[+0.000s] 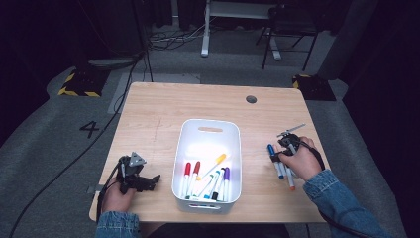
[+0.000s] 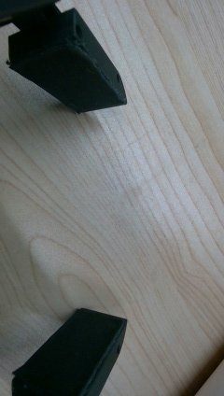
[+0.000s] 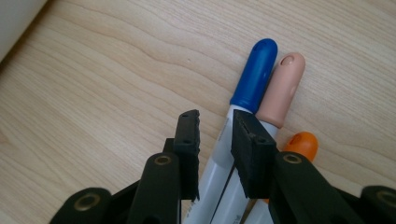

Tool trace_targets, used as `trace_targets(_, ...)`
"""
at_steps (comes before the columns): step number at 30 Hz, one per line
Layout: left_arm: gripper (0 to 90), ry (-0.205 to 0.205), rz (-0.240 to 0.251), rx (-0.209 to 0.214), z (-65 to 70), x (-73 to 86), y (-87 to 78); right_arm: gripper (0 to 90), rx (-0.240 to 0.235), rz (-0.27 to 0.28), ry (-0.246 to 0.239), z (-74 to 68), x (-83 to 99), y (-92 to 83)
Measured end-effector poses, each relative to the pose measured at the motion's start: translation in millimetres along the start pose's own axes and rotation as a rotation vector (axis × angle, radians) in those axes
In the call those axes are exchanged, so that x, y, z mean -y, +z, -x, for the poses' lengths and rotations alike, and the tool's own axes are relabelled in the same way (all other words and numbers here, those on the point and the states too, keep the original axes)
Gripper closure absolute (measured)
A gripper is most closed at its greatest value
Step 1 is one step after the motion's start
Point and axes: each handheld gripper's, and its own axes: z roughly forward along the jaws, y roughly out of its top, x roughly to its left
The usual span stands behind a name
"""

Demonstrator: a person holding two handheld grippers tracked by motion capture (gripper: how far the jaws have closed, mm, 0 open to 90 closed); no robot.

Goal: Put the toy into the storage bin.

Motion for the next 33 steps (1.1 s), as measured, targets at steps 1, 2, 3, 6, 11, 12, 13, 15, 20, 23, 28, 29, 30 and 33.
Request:
trace_targets(1,0.0,0.000,0.000,0.000,0.0,0.0,0.0,72.6,0.003,-0.010,0.004,0.7,0.4,0.8)
trace_targets(2,0.0,0.000,0.000,0.000,0.0,0.0,0.0,72.8,0.006,-0.010,0.007,1.3,0.7,1.9)
trace_targets(3,0.0,0.000,0.000,0.000,0.0,0.0,0.0,72.9,0.005,-0.022,0.014,2.1,1.4,3.3)
trace_targets(6,0.0,0.000,0.000,0.000,0.0,0.0,0.0,73.6,0.006,-0.040,0.025,2.7,2.5,7.7)
trace_targets(11,0.0,0.000,0.000,0.000,0.0,0.0,0.0,74.7,-0.008,-0.063,0.016,-2.0,1.8,15.2)
trace_targets(12,0.0,0.000,0.000,0.000,0.0,0.0,0.0,75.1,-0.008,-0.067,0.013,-3.9,0.5,17.0)
trace_targets(13,0.0,0.000,0.000,0.000,0.0,0.0,0.0,75.6,-0.010,-0.074,0.012,-5.6,-0.7,18.4)
trace_targets(15,0.0,0.000,0.000,0.000,0.0,0.0,0.0,75.8,-0.008,-0.080,0.006,-9.4,-3.3,21.7)
trace_targets(20,0.0,0.000,0.000,0.000,0.0,0.0,0.0,76.6,0.026,-0.114,-0.012,-20.8,-11.6,25.8)
trace_targets(23,0.0,0.000,0.000,0.000,0.0,0.0,0.0,76.9,0.057,-0.165,-0.029,-26.6,-18.2,27.7)
trace_targets(28,0.0,0.000,0.000,0.000,0.0,0.0,0.0,77.2,0.059,-0.184,-0.023,-27.8,-24.0,30.1)
trace_targets(29,0.0,0.000,0.000,0.000,0.0,0.0,0.0,77.2,0.060,-0.184,-0.023,-27.8,-24.0,30.1)
trace_targets(30,0.0,0.000,0.000,0.000,0.0,0.0,0.0,77.3,0.065,-0.186,-0.022,-28.2,-24.0,29.8)
trace_targets(33,0.0,0.000,0.000,0.000,0.0,0.0,0.0,77.4,0.060,-0.166,-0.027,-27.0,-22.8,29.9)
